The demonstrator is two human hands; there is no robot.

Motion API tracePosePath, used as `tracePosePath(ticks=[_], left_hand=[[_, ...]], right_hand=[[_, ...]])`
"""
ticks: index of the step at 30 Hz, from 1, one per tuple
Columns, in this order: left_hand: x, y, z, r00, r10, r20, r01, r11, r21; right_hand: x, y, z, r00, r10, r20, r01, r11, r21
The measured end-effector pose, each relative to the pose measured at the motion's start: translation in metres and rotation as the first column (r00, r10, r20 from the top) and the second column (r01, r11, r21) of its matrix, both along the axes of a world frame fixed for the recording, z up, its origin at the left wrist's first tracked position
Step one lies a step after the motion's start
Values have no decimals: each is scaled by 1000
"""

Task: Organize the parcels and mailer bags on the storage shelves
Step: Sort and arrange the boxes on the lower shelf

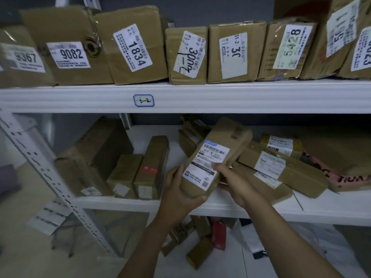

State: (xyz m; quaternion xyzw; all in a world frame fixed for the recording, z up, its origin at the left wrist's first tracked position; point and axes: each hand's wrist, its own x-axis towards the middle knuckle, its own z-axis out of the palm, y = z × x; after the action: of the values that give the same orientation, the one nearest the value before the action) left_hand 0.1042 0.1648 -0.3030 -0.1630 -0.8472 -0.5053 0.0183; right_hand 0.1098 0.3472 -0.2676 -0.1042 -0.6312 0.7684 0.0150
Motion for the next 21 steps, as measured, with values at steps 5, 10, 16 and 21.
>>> tracePosePath(ticks=[5, 10, 16, 21], left_hand=[[-7, -17, 11, 969, -121, 213, 76, 975, 210], [-14, -19, 27, 951, -218, 219, 147, 942, 300], [-6, -25, 25, 965, -208, 162, 161, 951, 263], [1, -22, 30, 989, -135, 66, 108, 946, 305]], right_hand=[[25, -5, -3, 1000, 23, 6, -22, 998, -63], [55, -18, -8, 991, 130, -15, -130, 991, -26], [69, -29, 7, 992, -67, -110, 86, 979, 184], [70, -34, 28, 972, -122, -202, 190, 911, 366]])
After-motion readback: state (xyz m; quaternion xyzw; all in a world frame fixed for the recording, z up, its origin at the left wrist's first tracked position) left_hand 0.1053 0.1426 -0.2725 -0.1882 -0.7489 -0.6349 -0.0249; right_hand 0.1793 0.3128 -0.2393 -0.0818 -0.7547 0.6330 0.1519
